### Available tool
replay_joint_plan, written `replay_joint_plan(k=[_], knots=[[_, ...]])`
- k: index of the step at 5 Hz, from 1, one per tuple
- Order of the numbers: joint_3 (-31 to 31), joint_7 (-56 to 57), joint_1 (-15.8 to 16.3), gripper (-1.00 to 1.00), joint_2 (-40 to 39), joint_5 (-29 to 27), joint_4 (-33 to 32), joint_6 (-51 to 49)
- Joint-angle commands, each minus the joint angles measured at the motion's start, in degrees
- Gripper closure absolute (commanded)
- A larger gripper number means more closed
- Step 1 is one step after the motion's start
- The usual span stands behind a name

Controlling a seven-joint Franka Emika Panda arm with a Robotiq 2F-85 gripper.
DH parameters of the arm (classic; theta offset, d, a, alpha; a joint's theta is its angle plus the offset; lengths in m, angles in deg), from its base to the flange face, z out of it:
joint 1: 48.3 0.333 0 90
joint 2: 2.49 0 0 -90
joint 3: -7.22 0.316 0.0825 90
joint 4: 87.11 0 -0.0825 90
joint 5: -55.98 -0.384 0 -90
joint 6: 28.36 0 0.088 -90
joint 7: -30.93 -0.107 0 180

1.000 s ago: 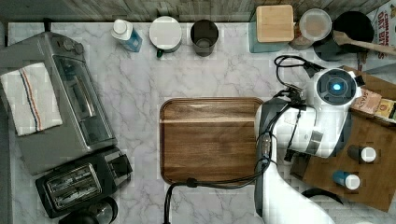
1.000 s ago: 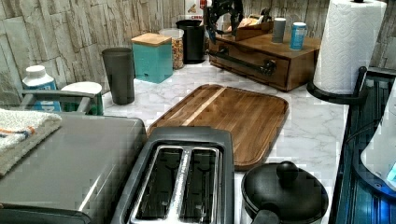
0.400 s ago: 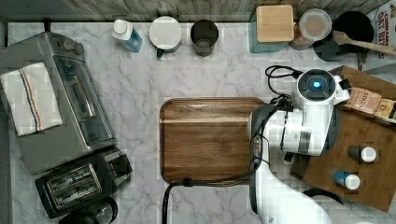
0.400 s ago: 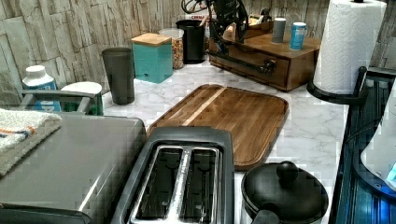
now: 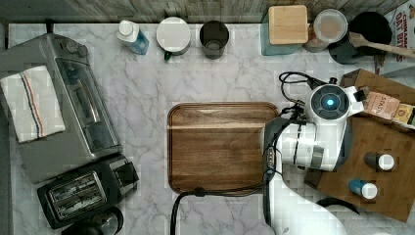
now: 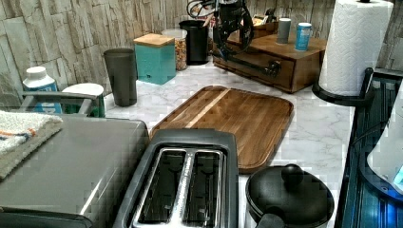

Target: Open the drawer.

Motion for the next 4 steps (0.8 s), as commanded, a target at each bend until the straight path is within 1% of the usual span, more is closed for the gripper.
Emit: replay_joint_plan(k=[1,2,3,4], knots=[[-1.95,-1.27,-2.36,-1.00,-2.30,-0.99,-1.15,5.23],[-1.87,0.57,-2.73,-1.00,-4.08,-1.10,-0.06,4.65],[-2.26,1.76,-2.93,-1.00,-5.13,-1.84,-0.75,7.59],[-1.08,3.58,-4.17,-1.00,-5.51,-3.61,-1.06,8.63]])
